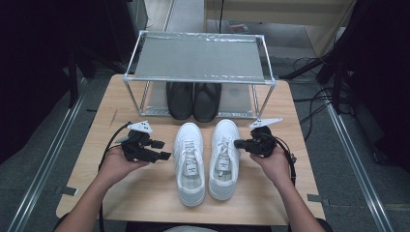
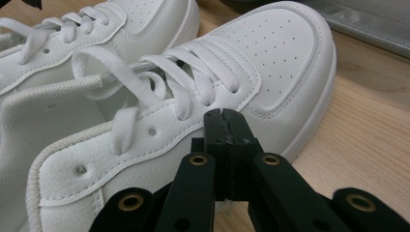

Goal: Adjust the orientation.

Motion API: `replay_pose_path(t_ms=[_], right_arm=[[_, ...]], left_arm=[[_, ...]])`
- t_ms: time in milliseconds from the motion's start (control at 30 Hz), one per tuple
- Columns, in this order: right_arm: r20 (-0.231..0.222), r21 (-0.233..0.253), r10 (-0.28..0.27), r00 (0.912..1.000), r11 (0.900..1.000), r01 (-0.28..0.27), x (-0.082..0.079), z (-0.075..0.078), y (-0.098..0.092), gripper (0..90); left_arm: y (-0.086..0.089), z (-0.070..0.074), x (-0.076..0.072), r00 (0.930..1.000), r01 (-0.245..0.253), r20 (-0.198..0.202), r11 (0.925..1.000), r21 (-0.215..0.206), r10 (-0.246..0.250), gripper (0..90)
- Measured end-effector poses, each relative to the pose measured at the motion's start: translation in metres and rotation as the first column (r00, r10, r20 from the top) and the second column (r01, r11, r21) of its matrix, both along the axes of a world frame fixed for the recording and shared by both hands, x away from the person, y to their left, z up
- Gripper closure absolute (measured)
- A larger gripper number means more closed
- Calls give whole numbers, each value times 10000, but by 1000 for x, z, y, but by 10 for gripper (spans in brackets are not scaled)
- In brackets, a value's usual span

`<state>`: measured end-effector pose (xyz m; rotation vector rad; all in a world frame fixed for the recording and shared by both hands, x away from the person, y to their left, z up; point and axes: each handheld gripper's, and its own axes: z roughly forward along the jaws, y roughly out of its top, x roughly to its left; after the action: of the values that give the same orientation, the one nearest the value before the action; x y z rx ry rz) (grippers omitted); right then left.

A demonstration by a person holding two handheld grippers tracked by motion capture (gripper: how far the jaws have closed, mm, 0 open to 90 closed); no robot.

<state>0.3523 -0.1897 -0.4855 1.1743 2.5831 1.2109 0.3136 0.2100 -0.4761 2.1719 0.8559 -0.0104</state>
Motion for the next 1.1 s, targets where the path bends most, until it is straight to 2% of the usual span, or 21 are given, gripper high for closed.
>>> replay_pose_path(t_ms=[100,200,433,600,767,1100], right_arm=[[206,-98,-147,9997,9998,149,-1,3,-1,883],[137,58,-344,9993,9994,344,-2,3,-2,887],[428,-327,-202,9989,9992,216,-5,3,6,900],[456,-243,-53,9989,9997,64,-5,2,11,900],[461,-251,184,9988,9995,-172,-7,2,17,900],[498,-276,383,9980,9989,-370,-9,2,24,900]], left_arm=[[0,0,0,10000,10,8,10000,-46,-10,410],[0,1,0,10000,9,32,10000,-29,-8,409],[-2,-1,0,9999,90,79,10000,-5,-90,424],[-3,-1,0,9998,122,160,9999,118,-124,453],[-4,-1,0,9999,140,25,9998,120,-140,538],[-6,-5,2,9999,112,-63,9996,248,-110,572]])
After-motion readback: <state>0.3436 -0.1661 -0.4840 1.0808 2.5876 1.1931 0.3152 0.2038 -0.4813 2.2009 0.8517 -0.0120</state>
